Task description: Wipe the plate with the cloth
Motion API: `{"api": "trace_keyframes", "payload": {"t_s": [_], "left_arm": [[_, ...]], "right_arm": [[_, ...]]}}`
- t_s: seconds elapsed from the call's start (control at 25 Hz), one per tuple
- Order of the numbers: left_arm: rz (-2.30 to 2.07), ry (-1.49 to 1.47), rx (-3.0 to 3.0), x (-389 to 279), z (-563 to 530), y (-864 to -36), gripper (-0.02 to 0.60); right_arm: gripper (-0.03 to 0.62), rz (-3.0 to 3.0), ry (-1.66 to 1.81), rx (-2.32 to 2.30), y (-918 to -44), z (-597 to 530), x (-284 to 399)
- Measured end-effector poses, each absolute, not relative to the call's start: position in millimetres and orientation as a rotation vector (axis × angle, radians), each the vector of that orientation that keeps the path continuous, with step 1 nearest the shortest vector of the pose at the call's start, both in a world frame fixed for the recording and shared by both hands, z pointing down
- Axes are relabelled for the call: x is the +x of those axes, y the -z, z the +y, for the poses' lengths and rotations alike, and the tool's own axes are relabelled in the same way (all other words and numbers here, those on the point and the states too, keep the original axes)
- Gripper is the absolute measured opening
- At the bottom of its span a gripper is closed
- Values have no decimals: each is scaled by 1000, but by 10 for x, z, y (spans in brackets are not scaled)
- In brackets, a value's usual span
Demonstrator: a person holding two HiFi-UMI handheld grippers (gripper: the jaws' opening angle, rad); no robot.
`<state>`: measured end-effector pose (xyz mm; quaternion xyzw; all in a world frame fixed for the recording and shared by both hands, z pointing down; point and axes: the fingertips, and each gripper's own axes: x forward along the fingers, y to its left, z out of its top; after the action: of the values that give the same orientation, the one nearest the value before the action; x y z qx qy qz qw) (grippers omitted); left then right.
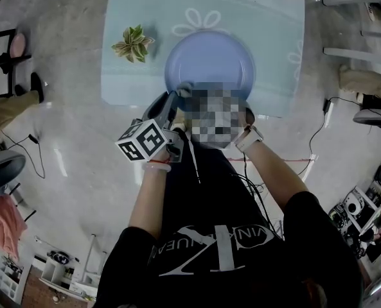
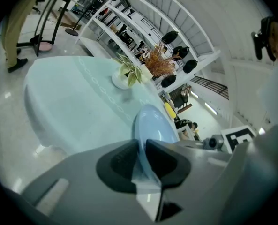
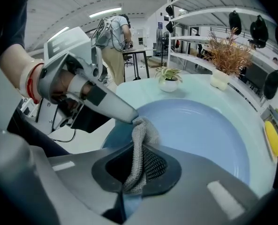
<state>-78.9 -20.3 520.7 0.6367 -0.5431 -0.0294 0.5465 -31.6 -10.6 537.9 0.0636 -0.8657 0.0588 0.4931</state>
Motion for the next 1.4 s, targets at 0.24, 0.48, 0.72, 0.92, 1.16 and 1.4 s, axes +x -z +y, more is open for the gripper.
{"api": "trace_keyframes", "payload": {"t_s": [0.24,0.48,0.72,0.92,1.16,1.4], "left_arm": [[-1282,80,1506,-794,-208,-5211,0],[-1276,96,1506,-795,-209,-5209,0],[-1271,98,1509,-798,-212,-5205,0],[-1270,95,1512,-800,-207,-5217,0],[-1265,95,1516,-793,-213,-5206,0],[-1268,91,1517,-794,-210,-5215,0]], "right_arm": [[35,-2147,-156,219,-5377,-528,-486],[35,-2145,-123,284,-5367,-941,-461],[35,-2118,-132,389,-5363,-1239,-256],[35,-2083,-132,460,-5377,-1332,-28],[34,-2018,-120,527,-5380,-1325,285],[34,-1970,-106,528,-5399,-1160,480]]}}
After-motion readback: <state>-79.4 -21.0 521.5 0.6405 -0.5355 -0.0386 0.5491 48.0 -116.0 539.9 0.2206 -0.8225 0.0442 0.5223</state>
